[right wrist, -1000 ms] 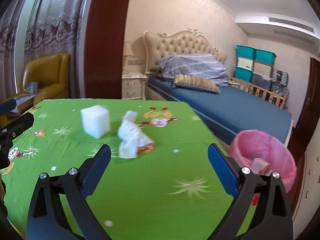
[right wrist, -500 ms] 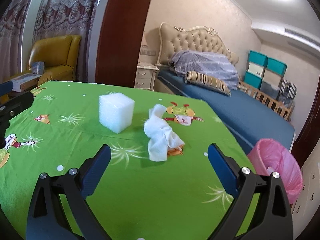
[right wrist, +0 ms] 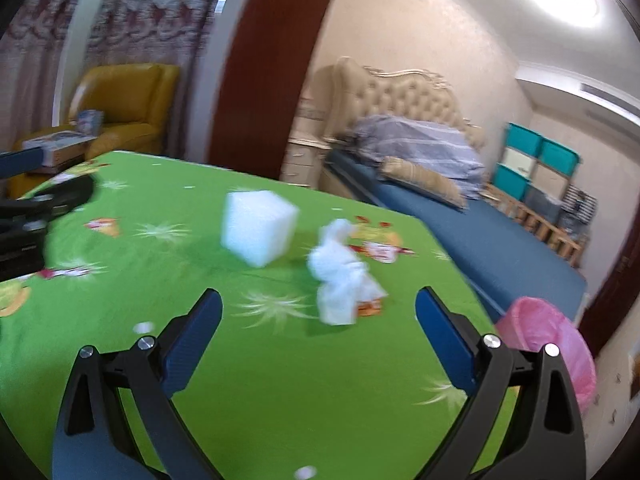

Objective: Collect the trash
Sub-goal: 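Move both open tools back over the table toward the foam block and tissue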

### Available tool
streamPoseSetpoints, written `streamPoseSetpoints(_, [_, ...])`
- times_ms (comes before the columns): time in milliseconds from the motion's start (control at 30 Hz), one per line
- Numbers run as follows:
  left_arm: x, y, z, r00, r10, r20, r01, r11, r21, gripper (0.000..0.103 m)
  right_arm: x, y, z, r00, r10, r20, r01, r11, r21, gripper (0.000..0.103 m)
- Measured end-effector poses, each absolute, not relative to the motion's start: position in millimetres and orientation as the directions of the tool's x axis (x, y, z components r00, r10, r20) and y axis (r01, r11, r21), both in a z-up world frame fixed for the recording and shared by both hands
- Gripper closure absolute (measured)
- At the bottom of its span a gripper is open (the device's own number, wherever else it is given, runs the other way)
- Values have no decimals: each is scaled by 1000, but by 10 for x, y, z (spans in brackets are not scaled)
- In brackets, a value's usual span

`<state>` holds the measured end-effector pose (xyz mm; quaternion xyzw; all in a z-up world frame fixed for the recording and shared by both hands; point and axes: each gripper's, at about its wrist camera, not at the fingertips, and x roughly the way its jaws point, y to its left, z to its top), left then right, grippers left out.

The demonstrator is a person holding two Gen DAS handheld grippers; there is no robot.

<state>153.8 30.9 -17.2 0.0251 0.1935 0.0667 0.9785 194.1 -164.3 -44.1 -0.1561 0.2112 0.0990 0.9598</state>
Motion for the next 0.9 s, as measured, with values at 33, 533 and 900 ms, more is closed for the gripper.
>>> streamPoseSetpoints(33, [1544,331,-166,915,140,-379,-123,990,69,13,1903,-1602,-442,883,149,-446,-286,923,-259,9])
streamPoseSetpoints(533, [1486,691,-78,898,238,-371,-235,970,54,13,1436,-1119,-666,709,398,-582,-594,782,-188,9])
streamPoseSetpoints(900, [1484,648,-100,898,220,-380,-216,975,55,13,1550,-1202,-667,720,372,-585,-556,814,-167,9])
